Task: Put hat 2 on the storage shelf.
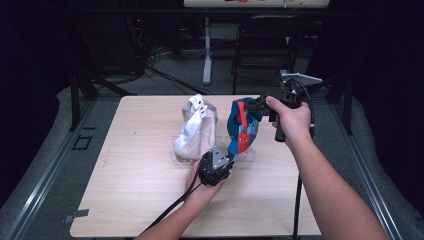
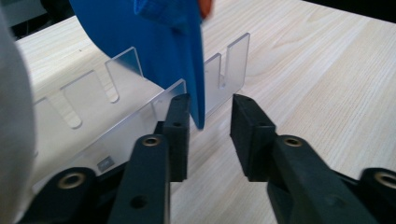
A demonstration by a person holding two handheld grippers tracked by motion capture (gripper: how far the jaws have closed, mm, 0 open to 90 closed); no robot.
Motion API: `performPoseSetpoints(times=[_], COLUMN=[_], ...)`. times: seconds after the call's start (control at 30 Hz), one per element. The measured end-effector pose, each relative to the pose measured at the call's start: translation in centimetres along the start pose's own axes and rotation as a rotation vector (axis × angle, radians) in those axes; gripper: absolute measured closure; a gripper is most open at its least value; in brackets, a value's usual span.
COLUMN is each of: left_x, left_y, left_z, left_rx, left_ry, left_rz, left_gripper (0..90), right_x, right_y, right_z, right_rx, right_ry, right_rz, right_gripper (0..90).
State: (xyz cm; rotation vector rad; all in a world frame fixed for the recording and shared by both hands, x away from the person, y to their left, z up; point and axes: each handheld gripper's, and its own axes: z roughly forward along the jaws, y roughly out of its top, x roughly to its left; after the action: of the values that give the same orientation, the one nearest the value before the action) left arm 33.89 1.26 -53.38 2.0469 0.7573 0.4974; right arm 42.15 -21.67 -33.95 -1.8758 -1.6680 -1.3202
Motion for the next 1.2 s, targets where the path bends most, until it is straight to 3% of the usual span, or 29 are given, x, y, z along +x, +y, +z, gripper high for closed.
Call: performPoseSetpoints(times=[0.2, 0.33, 0.47, 0.67, 0.9, 1.07, 1.2], left_x=[0.3, 0.2, 0.6, 1.4, 3.3, 5.0, 5.8], left_y=[-0.9, -1.2, -1.6, -2.5, -4.3, -5.9, -6.9], left_z=[-1.3, -1.8, -2.6, -4.2, -6.9, -8.7, -9.7], left_rx=[-0.006, -0.018, -0.029, -0.028, -0.017, -0.008, 0.000], left_ry=[-0.026, -0.029, -0.030, -0.031, -0.006, 0.026, 0.046], left_rz=[-0.024, -0.022, -0.025, -0.039, -0.051, -0.058, -0.054], left_gripper=[63.9, 62.5, 61.6, 58.3, 53.7, 51.1, 49.6], right_x=[0.1, 0.1, -0.3, -1.2, -3.1, -5.5, -7.4], right_y=[-0.6, -0.9, -1.7, -2.9, -5.8, -8.2, -10.9], right_z=[-0.7, -0.8, -1.2, -1.3, -1.4, -1.3, -1.0], right_rx=[0.007, 0.002, -0.003, -0.012, -0.032, -0.038, -0.062], right_ry=[-0.064, -0.077, -0.133, -0.161, -0.195, -0.210, -0.244], right_rz=[-0.065, -0.079, -0.141, -0.184, -0.261, -0.290, -0.345], right_gripper=[66.3, 65.1, 61.9, 59.6, 55.2, 54.0, 54.0])
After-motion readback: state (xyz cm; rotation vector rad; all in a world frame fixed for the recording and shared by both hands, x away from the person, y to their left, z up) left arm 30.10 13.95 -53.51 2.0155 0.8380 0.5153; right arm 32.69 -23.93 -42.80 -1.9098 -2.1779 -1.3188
